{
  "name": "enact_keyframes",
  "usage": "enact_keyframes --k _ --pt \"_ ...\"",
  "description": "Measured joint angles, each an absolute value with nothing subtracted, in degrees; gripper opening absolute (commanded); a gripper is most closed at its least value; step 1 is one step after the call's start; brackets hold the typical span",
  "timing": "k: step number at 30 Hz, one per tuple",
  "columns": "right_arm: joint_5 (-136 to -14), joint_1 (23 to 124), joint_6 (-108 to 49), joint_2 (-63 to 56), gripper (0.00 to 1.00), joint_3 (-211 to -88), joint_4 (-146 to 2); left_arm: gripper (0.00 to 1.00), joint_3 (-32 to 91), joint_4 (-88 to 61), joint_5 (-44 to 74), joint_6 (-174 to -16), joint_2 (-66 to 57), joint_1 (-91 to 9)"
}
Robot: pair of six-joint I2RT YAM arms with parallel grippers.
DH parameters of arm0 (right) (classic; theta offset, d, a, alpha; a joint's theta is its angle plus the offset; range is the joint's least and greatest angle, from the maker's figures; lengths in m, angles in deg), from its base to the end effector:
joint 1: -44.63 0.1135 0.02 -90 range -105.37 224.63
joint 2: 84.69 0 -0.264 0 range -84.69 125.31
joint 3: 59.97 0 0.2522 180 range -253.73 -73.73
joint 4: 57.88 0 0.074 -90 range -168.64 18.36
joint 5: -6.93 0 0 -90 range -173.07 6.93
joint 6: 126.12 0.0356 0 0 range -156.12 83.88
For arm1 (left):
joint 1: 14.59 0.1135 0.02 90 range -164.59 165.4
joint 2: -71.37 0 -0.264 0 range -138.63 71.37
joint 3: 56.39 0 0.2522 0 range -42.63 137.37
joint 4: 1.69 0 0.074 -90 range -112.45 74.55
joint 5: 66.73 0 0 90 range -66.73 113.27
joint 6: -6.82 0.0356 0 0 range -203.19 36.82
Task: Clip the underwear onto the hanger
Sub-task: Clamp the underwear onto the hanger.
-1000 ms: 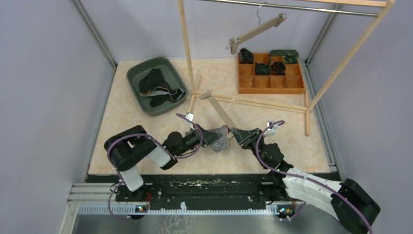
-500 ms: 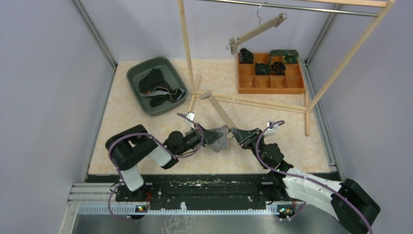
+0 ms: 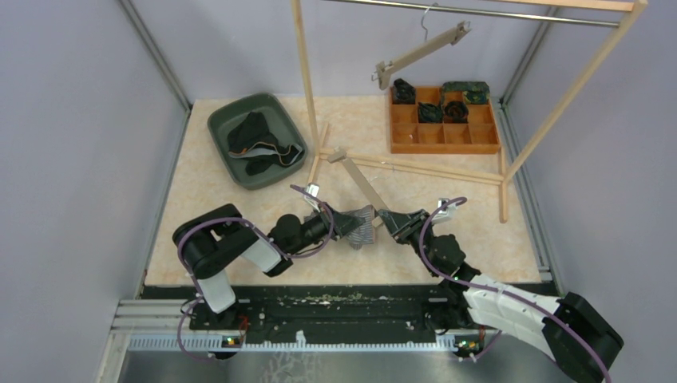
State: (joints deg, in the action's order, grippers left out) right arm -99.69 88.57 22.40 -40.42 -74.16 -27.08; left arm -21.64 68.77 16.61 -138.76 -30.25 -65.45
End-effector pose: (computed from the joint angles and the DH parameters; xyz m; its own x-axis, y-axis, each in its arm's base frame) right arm 0.1203 0.1018 0.1727 -0.3867 0.7622 -0.5191 -0.2474 0.4565 0.8546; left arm 0.1744 -0.2209 0.1470 -0.6734 -0.4706 -0.5701 0.5094 0.2636 -0.8192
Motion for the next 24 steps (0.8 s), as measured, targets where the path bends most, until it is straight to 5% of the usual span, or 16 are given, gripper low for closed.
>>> enact_keyframes --k 24 --pt "-99.69 88.57 22.27 -40.44 0.00 -74.16 -27.12 0.00 -20.78 67.28 16.63 -138.91 -29.77 -65.18"
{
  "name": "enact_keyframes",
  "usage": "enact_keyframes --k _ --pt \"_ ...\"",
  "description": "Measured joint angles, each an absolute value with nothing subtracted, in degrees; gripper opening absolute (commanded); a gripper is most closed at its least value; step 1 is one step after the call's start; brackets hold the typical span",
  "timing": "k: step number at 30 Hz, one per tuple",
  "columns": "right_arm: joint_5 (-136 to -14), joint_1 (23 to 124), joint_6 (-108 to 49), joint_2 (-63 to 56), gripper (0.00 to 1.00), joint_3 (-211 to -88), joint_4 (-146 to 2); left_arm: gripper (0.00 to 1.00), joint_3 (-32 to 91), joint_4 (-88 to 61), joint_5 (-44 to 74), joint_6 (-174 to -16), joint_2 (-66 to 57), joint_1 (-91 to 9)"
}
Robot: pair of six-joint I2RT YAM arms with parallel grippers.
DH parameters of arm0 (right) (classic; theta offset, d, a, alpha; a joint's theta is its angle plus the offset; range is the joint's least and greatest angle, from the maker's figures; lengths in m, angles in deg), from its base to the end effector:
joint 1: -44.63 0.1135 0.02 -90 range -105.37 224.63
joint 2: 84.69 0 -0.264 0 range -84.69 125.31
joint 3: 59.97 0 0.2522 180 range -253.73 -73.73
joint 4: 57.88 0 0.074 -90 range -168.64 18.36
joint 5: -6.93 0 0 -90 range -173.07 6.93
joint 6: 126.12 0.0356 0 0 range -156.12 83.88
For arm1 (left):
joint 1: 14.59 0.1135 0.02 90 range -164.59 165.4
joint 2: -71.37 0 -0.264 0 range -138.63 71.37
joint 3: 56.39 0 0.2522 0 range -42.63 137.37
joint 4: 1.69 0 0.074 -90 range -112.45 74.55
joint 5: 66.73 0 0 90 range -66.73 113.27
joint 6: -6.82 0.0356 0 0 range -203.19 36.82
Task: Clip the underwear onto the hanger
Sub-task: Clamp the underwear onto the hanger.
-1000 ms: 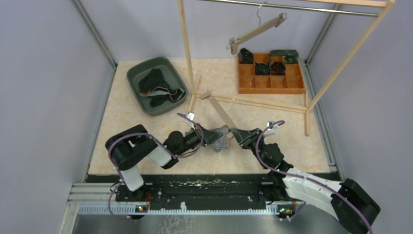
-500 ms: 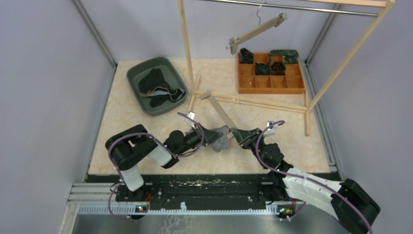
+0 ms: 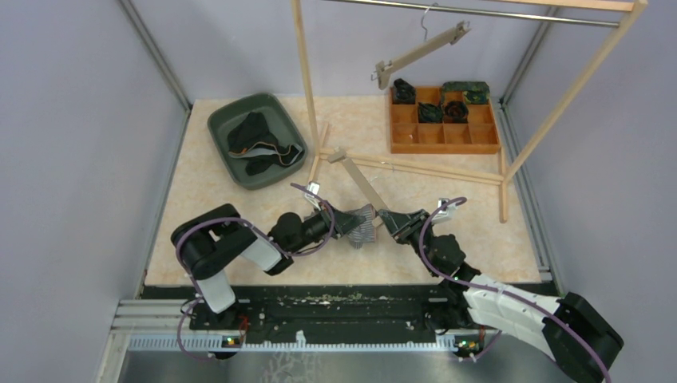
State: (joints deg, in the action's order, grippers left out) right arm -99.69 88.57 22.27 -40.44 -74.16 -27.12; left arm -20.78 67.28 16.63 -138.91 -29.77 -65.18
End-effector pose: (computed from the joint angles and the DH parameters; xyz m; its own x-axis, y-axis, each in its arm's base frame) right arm 0.1203 0.1018 0.1727 -0.3863 0.7611 -0.5211 -0.2481 0.4584 0.8534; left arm 0.1775 -0.2225 0.1495 -0.6733 -0.4735 -0.5678 0.5049 0.2666 -0.8210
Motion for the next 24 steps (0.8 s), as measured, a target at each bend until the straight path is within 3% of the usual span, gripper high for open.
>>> enact_keyframes --k 24 --pt "-99.69 88.57 21.94 -39.40 0.00 -74.16 -26.93 0.00 -20.06 65.40 16.61 -139.15 -28.90 -64.96"
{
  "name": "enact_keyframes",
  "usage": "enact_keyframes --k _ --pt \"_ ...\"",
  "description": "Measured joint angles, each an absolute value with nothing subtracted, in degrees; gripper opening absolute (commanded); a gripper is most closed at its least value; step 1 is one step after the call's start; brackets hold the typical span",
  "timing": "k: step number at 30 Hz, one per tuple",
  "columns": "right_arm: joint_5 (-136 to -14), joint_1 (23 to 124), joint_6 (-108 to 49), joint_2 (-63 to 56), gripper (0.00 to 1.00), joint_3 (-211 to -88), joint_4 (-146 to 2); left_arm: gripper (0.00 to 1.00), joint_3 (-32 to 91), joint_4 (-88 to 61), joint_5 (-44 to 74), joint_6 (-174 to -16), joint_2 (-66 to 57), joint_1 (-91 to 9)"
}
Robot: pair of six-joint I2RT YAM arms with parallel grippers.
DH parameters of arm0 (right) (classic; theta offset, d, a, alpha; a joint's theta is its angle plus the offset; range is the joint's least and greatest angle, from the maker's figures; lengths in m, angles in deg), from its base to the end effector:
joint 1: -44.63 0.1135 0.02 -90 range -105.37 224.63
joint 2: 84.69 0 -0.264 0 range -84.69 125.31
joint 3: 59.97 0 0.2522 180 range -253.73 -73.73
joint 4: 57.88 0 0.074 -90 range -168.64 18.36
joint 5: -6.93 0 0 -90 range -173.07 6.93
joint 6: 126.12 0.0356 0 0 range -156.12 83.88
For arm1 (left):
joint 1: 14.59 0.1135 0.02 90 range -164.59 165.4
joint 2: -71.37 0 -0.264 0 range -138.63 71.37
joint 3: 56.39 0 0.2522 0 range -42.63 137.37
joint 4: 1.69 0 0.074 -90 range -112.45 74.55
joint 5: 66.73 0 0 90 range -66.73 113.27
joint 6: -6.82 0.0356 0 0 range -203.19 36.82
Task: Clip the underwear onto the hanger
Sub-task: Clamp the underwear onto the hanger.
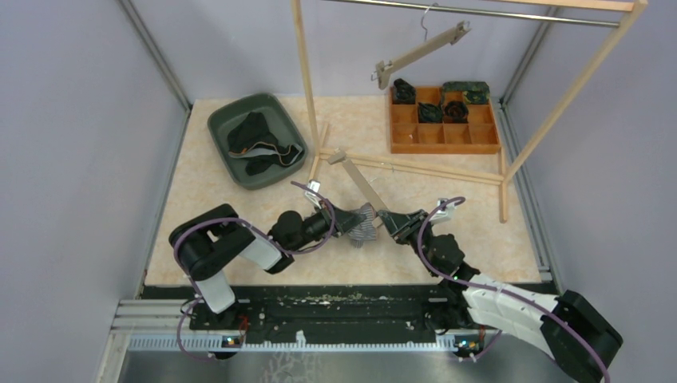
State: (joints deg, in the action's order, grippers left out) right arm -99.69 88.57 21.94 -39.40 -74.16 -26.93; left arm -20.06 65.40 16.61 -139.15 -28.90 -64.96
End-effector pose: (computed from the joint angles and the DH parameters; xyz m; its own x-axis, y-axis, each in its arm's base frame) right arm 0.1211 0.1025 0.1706 -0.3905 0.7530 -0.5297 -0.2412 0.4716 0.8482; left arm 0.1799 -0.2237 0.1527 -0.6756 -0.4748 -0.5641 0.4985 0.2696 -0.8239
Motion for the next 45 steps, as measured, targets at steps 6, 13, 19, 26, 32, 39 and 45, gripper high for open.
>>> enact_keyframes --k 6,13,19,26,32,39,45 --pt "-99.67 88.57 21.94 -39.26 0.00 -74.16 -26.67 0.00 -19.84 65.43 16.59 -139.74 -28.90 -64.96" --pt "-99.65 88.57 21.98 -39.68 0.00 -74.16 -26.69 0.00 -19.84 65.97 16.79 -141.05 -29.14 -64.96" --pt "-99.45 88.57 21.98 -40.62 0.00 -74.16 -26.71 0.00 -19.84 67.37 17.07 -142.14 -30.01 -64.96" --pt "-99.43 88.57 21.98 -40.51 0.00 -74.16 -26.67 0.00 -19.84 68.27 17.11 -143.04 -30.78 -64.96" --pt "-99.41 88.57 22.01 -39.02 0.00 -74.16 -25.97 0.00 -19.84 68.53 17.25 -143.41 -30.86 -64.96" --pt "-99.34 88.57 22.01 -37.63 0.00 -74.16 -24.39 0.00 -19.82 68.55 17.25 -143.61 -30.91 -64.96" --pt "-99.30 88.57 22.01 -36.12 0.00 -74.16 -22.75 0.00 -19.28 68.57 17.27 -144.00 -31.39 -64.96"
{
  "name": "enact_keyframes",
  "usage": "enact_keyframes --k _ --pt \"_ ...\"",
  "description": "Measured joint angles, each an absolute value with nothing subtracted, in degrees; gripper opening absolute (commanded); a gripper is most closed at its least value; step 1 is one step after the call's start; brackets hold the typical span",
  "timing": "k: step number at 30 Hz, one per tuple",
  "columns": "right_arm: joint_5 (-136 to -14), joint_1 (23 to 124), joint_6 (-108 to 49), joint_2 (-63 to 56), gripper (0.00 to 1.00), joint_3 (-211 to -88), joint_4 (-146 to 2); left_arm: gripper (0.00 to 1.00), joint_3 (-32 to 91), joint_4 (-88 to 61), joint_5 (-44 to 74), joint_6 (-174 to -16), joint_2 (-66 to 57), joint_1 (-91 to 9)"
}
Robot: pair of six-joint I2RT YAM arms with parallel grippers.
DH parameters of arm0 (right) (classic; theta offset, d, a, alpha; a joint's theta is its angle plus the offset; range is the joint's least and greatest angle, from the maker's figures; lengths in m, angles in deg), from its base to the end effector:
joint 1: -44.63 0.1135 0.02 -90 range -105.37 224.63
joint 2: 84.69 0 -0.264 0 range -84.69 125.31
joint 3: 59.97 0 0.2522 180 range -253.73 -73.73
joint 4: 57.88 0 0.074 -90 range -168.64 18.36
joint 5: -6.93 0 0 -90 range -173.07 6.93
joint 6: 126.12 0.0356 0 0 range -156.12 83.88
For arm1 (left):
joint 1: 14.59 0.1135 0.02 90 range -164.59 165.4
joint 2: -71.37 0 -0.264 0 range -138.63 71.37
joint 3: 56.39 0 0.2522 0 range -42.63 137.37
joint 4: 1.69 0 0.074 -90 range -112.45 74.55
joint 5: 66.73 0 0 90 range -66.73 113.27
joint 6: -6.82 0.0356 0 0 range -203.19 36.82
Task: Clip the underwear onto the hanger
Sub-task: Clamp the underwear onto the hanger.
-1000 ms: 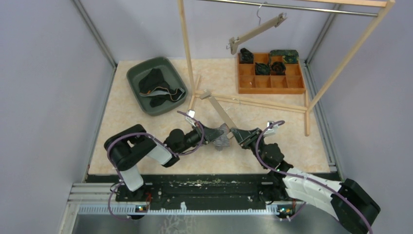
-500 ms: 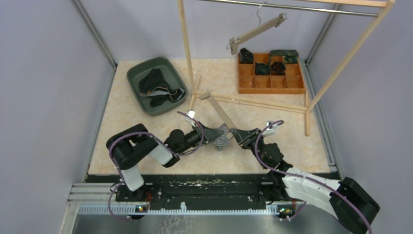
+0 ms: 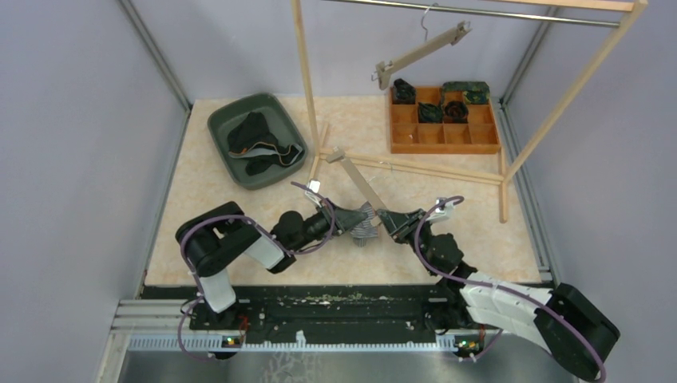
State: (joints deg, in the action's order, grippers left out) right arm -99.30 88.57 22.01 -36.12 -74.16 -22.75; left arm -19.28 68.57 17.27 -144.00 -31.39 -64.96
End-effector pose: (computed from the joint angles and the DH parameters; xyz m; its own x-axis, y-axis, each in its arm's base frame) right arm 0.1233 0.1050 0.1704 -0.3899 0.7566 -0.5248 -0.2535 0.4597 0.8511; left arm 0.1830 -0.2268 0.1500 -0.7018 -0.5140 -0.4933 0.4506 0.2161 -0.8662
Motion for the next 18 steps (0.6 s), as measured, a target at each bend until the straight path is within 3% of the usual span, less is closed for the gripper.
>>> enact_keyframes --k 18 --pt "-99.54 88.70 22.03 -33.95 0.00 -74.16 -20.11 0.00 -19.08 69.89 19.67 -145.16 -31.85 -65.20"
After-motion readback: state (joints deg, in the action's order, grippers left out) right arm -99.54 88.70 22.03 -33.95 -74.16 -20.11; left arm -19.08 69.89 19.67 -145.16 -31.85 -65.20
